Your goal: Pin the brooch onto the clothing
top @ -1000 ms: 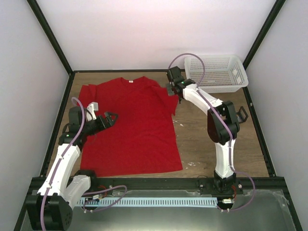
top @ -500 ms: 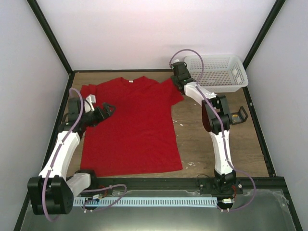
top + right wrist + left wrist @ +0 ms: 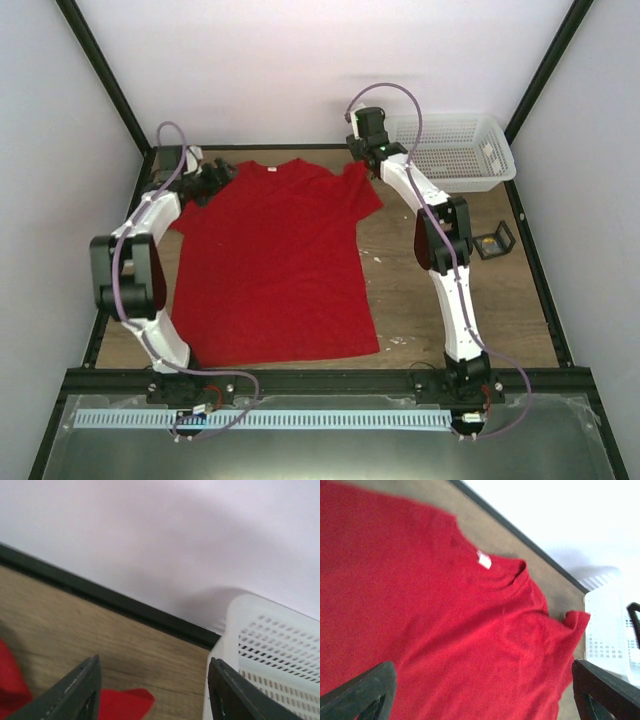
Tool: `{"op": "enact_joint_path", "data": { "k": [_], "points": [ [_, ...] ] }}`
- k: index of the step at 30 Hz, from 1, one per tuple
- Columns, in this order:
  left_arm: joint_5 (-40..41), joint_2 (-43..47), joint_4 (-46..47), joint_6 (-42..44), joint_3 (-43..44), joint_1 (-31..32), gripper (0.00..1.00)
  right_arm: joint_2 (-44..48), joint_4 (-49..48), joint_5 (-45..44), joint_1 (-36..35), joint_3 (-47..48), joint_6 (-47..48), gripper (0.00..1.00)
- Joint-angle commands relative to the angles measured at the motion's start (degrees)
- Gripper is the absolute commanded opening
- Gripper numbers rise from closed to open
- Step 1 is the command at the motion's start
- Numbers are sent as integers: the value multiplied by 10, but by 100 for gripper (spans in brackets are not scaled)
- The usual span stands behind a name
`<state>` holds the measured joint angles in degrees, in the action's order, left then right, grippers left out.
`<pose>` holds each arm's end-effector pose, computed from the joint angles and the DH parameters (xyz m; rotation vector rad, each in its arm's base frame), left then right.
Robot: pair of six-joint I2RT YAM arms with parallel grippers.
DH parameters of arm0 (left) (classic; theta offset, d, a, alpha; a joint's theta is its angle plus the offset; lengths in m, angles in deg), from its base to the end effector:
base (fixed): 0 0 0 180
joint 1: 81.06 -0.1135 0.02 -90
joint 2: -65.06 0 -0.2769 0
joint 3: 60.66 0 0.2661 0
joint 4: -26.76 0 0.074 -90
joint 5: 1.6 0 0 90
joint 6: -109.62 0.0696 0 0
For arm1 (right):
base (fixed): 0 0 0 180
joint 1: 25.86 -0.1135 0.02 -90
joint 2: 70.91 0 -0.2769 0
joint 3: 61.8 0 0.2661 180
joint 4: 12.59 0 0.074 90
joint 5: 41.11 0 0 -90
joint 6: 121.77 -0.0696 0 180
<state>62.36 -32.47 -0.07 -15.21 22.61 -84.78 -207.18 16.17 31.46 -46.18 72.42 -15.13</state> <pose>0.4182 -0.0034 0.2327 -0.5345 2.2662 -0.7982 0.5761 0.1911 0.2235 -0.4889 2.0358 -0.2815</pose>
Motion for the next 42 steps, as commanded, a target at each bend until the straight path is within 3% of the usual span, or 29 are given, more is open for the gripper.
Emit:
{"op": "enact_joint_path", "data": {
  "k": [1,3,7,13,19,24,31,42],
  "points": [
    [-24,-124,-24,59,148,27,94,-2,123,88,0,94,-113,58],
    [-43,-180,-33,61,210,32,90,24,133,180,-5,76,-165,70],
    [-40,-275,-46,58,327,49,88,86,93,363,-18,-25,-256,82],
    [-2,-381,-67,47,438,59,90,182,42,419,-43,-192,-295,100],
    [-16,-476,-78,28,515,58,90,275,-11,461,-47,-390,-332,100],
    [6,-522,-68,14,545,45,91,284,-41,489,-48,-463,-334,100],
    [-39,-549,-16,-41,535,12,90,249,-59,520,-48,-511,-328,100],
    [-46,-563,-35,-11,597,10,91,299,-128,440,-39,-705,-395,100]
  ]
}}
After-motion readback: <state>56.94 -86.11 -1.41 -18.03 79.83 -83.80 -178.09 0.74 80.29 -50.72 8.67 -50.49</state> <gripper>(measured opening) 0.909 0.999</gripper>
